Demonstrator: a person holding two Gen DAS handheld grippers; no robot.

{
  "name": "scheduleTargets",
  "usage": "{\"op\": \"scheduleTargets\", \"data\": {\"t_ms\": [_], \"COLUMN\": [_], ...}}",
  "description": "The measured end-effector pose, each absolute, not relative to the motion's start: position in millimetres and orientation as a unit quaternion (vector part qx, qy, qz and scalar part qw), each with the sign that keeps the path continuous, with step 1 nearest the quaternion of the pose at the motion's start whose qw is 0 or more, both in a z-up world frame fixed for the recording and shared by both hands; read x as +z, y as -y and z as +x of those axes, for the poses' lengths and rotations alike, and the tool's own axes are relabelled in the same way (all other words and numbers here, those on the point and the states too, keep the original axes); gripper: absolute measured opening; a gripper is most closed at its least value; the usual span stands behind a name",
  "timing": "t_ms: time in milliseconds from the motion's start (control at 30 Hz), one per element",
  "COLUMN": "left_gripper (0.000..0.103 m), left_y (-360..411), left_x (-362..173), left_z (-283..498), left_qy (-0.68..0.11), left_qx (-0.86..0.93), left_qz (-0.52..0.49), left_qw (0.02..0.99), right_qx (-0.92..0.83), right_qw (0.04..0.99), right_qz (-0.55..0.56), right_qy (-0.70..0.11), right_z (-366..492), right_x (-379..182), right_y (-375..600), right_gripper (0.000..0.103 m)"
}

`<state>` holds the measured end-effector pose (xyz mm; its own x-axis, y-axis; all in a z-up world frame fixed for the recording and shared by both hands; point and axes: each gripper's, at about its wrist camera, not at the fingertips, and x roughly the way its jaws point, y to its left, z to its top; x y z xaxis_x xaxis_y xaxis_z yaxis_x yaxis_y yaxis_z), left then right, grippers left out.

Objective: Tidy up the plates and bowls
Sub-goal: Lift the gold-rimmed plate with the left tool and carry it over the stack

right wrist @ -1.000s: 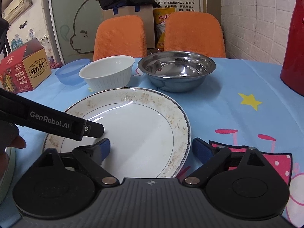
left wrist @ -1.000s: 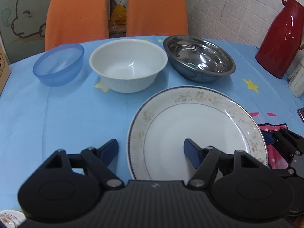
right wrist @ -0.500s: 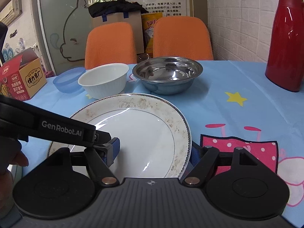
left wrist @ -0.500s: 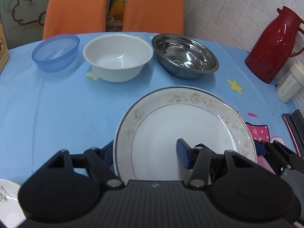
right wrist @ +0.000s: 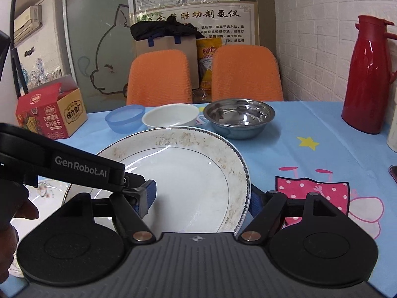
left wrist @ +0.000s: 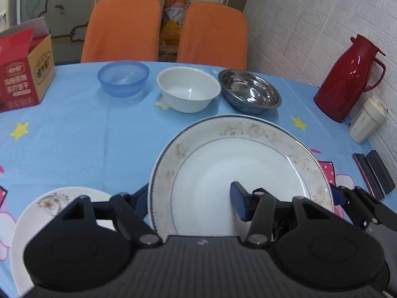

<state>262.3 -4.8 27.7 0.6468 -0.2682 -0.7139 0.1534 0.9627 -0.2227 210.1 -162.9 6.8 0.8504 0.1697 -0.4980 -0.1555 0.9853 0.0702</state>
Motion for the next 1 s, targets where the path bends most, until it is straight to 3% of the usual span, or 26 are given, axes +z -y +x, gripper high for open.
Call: {"op": "scheduleTargets", "data": {"t_ms": [467, 1000], "left_gripper": [0.052, 0.060], "left_y": [-121.8, -143.3], "left_x": [13.5, -18.9], "left_z": [183.5, 183.8], "left_qy": [-0.383, -0.366], "left_qx": [0.001, -0.017], "left_qz": [-0.097, -0.130], "left_qw": [0.919, 0.921], "right_qx": [0.200, 0.213], "right_qw": [0.946, 0.936], "right_qz": [-0.021, -0.048], "right_qy": [-0.256, -0.276], "right_z": [164.9, 170.7], "right_x": [2.3, -27.3], "right_y": [40.4, 9.7], "right_gripper": [0.103, 0.103]}}
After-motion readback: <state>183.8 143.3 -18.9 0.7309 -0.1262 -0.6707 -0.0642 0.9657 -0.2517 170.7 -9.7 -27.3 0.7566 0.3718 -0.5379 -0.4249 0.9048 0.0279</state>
